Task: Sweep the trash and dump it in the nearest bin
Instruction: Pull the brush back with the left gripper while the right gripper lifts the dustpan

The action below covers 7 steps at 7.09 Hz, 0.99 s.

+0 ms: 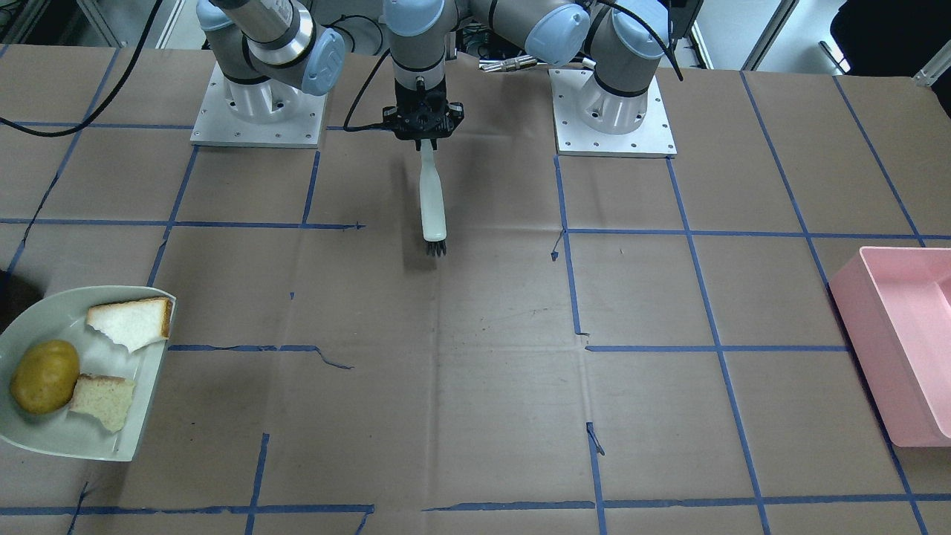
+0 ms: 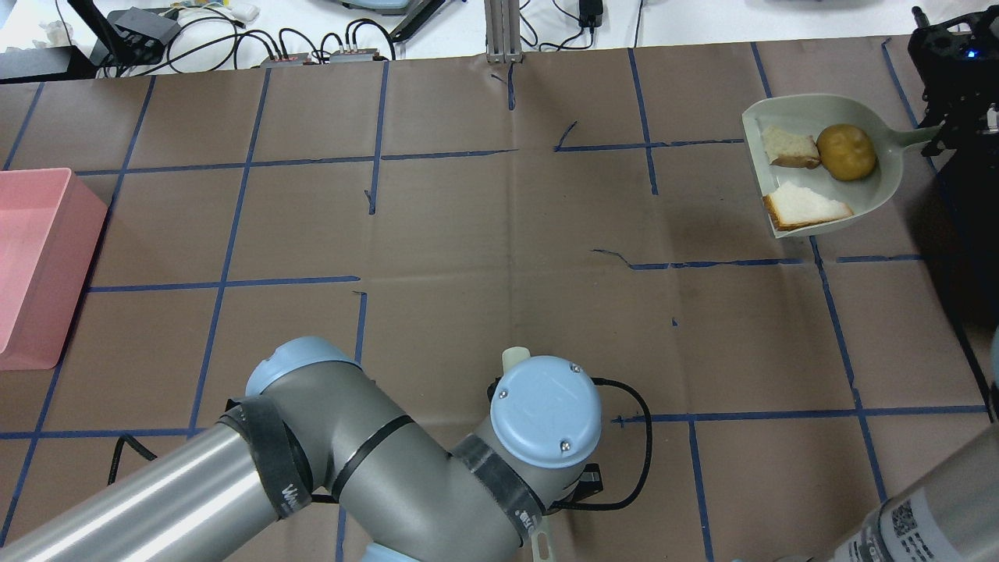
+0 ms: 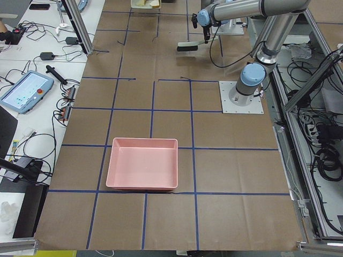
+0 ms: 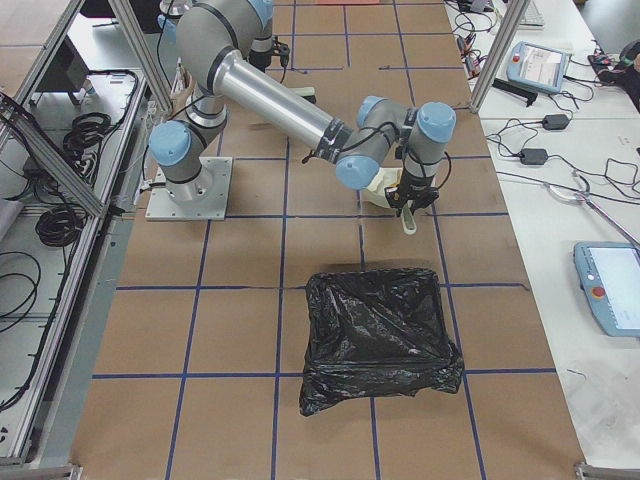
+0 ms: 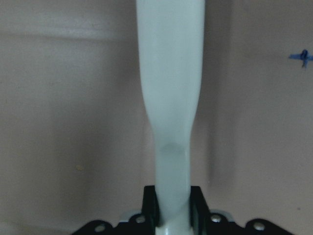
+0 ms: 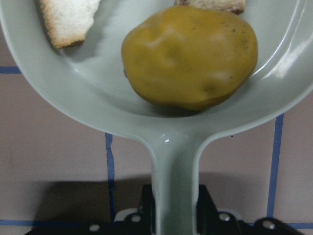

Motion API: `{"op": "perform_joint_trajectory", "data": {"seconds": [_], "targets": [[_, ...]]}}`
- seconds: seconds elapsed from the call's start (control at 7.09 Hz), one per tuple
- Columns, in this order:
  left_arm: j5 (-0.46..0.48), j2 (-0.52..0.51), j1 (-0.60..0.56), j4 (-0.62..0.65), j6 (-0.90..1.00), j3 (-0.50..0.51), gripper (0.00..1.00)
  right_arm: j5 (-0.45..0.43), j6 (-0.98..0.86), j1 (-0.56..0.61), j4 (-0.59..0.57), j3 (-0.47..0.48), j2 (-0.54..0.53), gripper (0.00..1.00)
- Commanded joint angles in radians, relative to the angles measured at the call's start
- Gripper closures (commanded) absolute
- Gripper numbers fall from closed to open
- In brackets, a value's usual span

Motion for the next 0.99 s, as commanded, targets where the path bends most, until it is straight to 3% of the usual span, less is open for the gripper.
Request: {"op": "perform_joint_trajectory", "data": {"seconds": [0.0, 0.28, 0.85], "targets": [[0.002, 0.013, -0.003, 0.102, 0.094, -0.044, 1.0, -0.002, -0.001, -0.008, 0.113, 0.001, -0.094, 1.0], [0.003, 0.016, -0.003, 0.157, 0.114, -0.095, 1.0, -0.005, -0.01, -0.025, 0.142, 0.007, -0.159, 1.0], [0.009, 0.014, 0.004, 0.162, 0.111, -0.104, 1.0, -0.017, -0.133, -0.168, 0.135, -0.027, -0.164, 1.0]]}}
